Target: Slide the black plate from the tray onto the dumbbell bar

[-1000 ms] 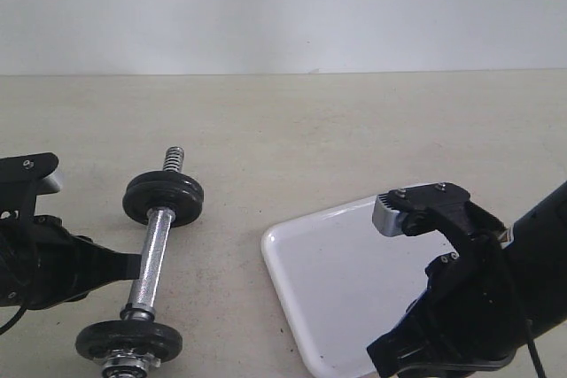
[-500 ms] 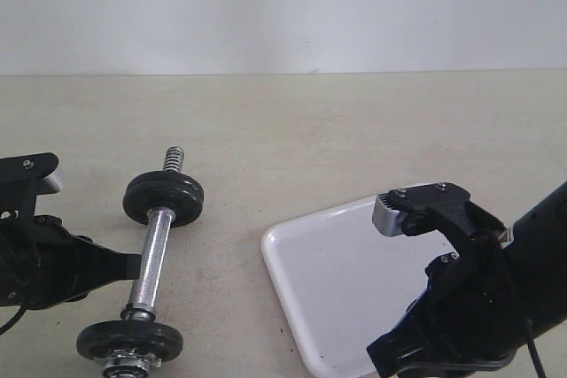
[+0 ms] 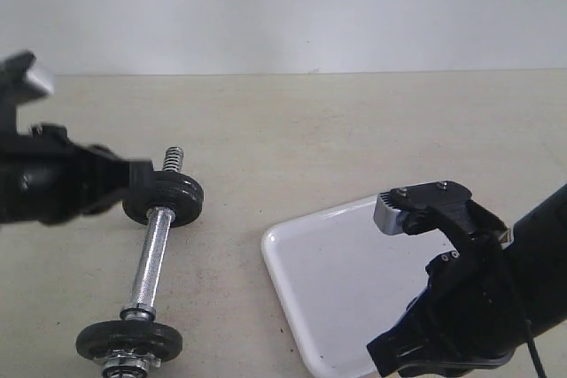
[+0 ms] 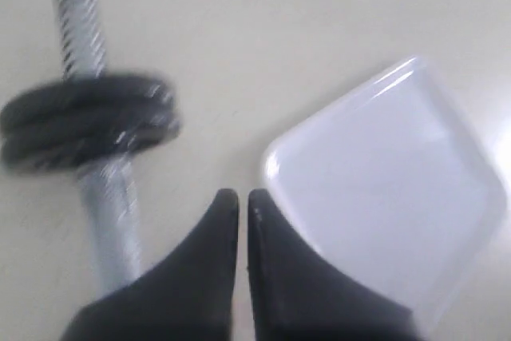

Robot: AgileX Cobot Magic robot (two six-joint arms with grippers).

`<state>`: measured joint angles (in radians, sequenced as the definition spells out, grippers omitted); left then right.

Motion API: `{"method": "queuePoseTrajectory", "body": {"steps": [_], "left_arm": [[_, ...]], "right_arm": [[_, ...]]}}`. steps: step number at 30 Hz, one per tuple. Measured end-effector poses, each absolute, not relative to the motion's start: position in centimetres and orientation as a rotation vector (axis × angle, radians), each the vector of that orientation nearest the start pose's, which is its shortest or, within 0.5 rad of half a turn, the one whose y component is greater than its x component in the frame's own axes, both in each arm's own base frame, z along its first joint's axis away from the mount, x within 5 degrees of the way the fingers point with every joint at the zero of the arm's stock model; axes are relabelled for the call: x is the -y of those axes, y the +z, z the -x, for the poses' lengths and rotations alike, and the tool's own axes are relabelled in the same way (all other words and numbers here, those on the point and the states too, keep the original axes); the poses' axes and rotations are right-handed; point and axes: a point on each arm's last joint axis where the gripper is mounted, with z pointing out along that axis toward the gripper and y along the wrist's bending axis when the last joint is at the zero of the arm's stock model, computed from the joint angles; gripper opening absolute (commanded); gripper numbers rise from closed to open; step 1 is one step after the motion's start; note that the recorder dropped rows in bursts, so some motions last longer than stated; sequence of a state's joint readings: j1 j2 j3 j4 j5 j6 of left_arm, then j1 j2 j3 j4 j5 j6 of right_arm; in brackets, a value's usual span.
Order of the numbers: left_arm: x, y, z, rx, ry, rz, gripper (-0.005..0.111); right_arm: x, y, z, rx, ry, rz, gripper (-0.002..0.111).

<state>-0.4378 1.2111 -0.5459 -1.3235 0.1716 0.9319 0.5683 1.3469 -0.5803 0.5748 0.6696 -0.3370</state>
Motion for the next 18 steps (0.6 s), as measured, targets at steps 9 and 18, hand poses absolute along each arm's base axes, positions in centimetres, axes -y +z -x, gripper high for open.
{"method": "queuePoseTrajectory", "body": {"steps": [9, 18], "left_arm": [[8.5, 38.6, -13.1, -1.597, -0.83, -0.24, 0.004], [3.3, 43.8, 1.9, -1.07, -0.962, -0.435, 0.004]], "right_arm": [[-12.4, 15.6, -14.5, -2.861, 0.556, 0.625, 0.0], [-12.9, 15.8, -14.4, -2.854, 0.661, 0.553, 0.0]]}}
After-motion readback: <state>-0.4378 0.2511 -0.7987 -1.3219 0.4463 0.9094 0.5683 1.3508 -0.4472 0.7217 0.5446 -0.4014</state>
